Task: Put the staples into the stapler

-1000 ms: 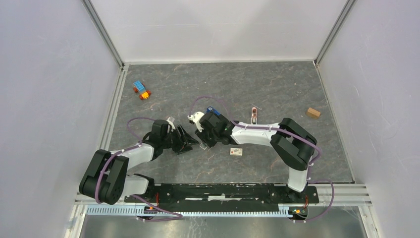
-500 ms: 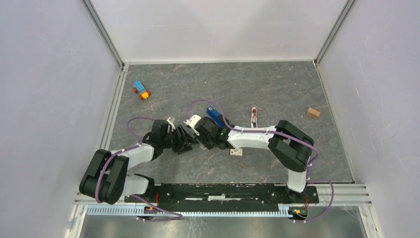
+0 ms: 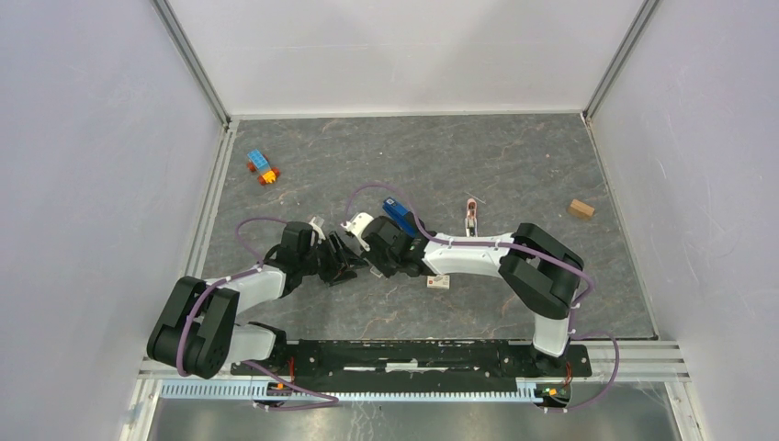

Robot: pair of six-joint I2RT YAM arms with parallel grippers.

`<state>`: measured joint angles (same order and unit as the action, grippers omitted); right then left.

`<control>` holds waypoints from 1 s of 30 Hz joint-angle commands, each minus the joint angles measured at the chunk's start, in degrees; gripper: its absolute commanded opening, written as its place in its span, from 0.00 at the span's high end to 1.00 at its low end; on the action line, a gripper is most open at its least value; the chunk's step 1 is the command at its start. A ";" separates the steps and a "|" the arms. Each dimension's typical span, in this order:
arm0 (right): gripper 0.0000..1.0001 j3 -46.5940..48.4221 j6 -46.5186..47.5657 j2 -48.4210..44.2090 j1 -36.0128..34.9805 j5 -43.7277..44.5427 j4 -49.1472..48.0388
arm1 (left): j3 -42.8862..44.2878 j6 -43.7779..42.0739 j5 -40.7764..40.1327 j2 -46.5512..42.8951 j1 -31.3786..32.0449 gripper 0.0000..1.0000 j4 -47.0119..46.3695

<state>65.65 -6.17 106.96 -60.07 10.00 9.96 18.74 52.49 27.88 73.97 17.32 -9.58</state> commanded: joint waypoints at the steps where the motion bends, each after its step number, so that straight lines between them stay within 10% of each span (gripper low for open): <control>1: 0.92 -2.54 -2.91 -3.39 1.48 -6.68 -2.99 | -0.64 1.12 -1.95 0.84 -0.29 0.39 0.74; 7: 0.91 -9.32 -7.58 -7.88 5.80 -15.92 -12.91 | -0.81 1.43 -1.29 0.86 -0.27 0.50 -0.35; 21: 0.71 -5.12 0.24 -9.50 6.24 -6.10 -5.09 | -0.81 2.17 0.16 3.61 -0.25 0.51 -4.74; 30: 0.74 -5.51 -13.38 -12.17 6.25 -5.97 -0.61 | 3.47 2.80 -0.12 10.58 -0.21 0.55 -10.37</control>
<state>60.18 -12.99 98.43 -53.78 2.52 8.29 19.81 53.60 29.21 80.34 17.32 -15.92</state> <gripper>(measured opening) 0.272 0.482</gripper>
